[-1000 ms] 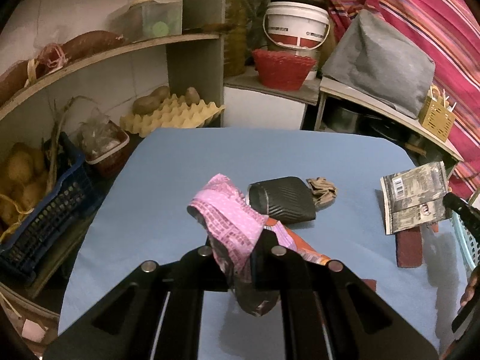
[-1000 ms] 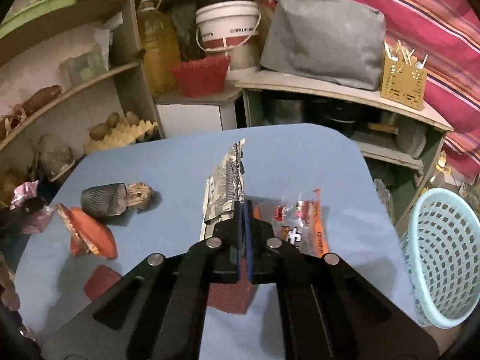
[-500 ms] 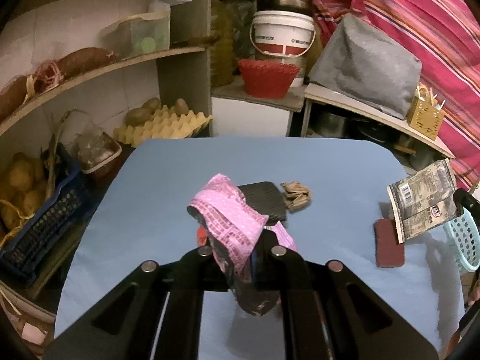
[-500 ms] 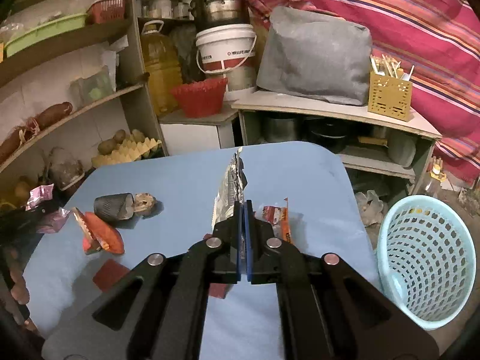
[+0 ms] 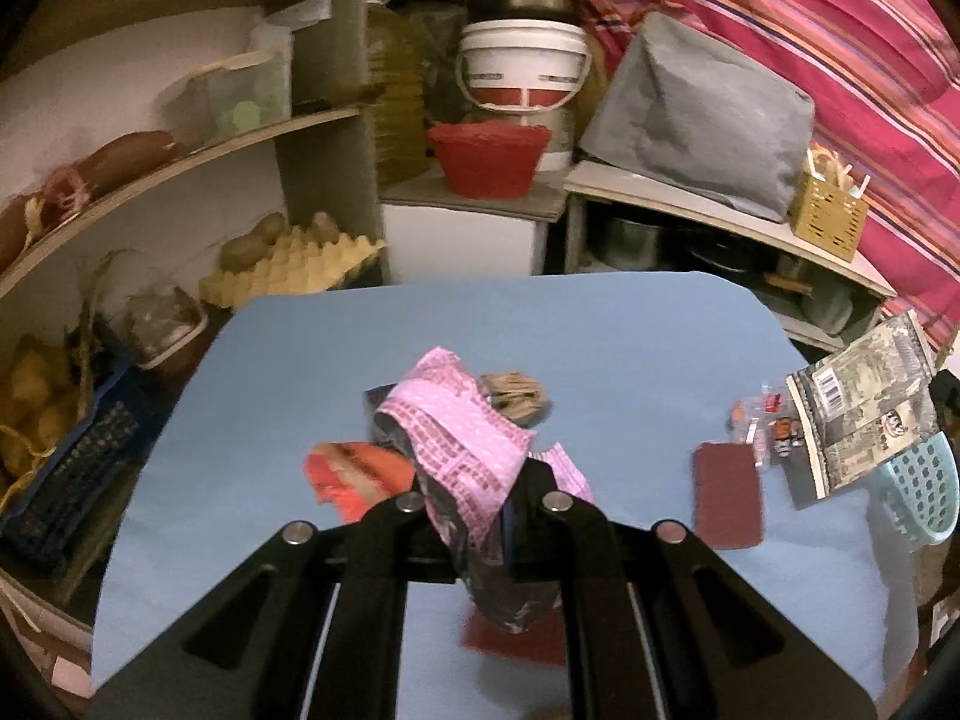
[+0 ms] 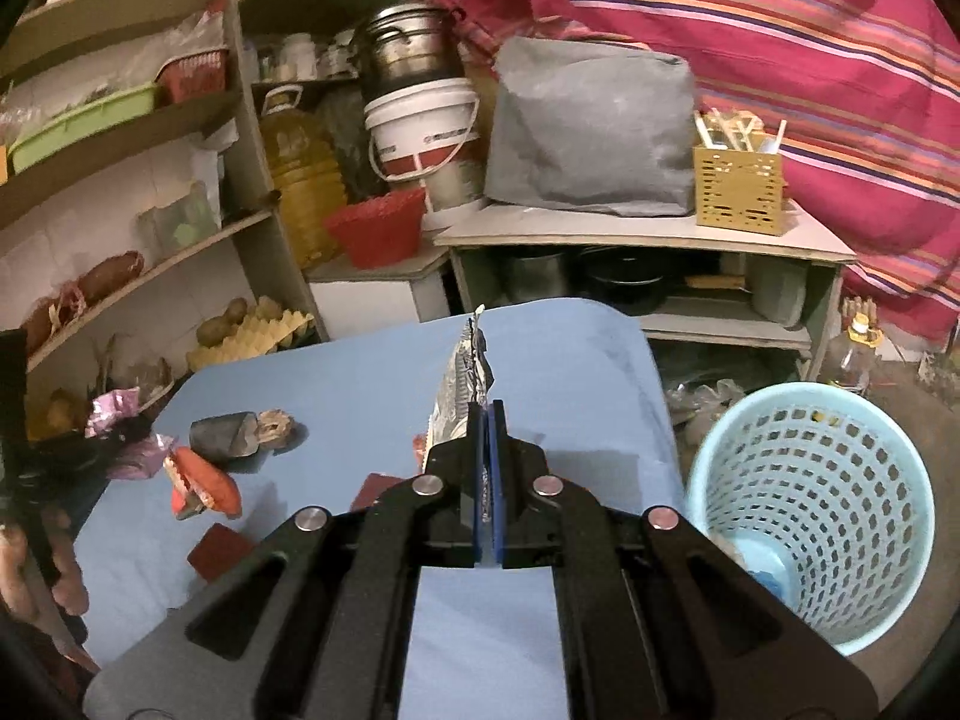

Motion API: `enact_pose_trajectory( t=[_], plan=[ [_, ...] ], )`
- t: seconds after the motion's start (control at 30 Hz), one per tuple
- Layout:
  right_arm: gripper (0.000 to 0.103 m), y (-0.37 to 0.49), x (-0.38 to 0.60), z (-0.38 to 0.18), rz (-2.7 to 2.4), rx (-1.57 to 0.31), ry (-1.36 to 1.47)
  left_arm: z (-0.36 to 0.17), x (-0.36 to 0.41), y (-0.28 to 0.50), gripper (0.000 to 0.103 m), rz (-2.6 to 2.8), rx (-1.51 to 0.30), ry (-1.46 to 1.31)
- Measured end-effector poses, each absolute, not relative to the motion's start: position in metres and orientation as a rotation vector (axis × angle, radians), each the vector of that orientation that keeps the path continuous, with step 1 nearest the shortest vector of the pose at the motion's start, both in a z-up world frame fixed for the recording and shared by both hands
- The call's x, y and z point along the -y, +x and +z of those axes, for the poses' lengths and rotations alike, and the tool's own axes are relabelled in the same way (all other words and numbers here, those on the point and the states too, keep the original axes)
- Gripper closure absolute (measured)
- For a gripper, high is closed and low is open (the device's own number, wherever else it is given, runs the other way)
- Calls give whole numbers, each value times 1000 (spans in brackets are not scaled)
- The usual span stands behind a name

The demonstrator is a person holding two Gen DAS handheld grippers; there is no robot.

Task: Collect trash
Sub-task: 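Drop the snack packet into the wastebasket with the right tool while the left tool carries the pink wrapper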

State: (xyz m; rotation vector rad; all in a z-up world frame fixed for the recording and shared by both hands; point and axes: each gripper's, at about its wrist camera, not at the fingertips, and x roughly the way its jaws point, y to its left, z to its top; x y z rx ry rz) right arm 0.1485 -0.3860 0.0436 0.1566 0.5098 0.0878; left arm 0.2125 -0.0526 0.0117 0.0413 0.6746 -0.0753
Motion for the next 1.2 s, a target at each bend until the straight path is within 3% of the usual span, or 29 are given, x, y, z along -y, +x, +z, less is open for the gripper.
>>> enact_pose_trajectory(
  t=[0.6,0.83,1.2],
  plan=[
    [100,102,550,41,-192,-441,349,24,213,221,95,-319,-653,74],
    [100,104,587,19,-263,-493,392,19,282,224,94,-402,-651,99],
    [100,138,590,-18,-289,-651,206,-4,370,219,94,-465,-656,171]
  ],
)
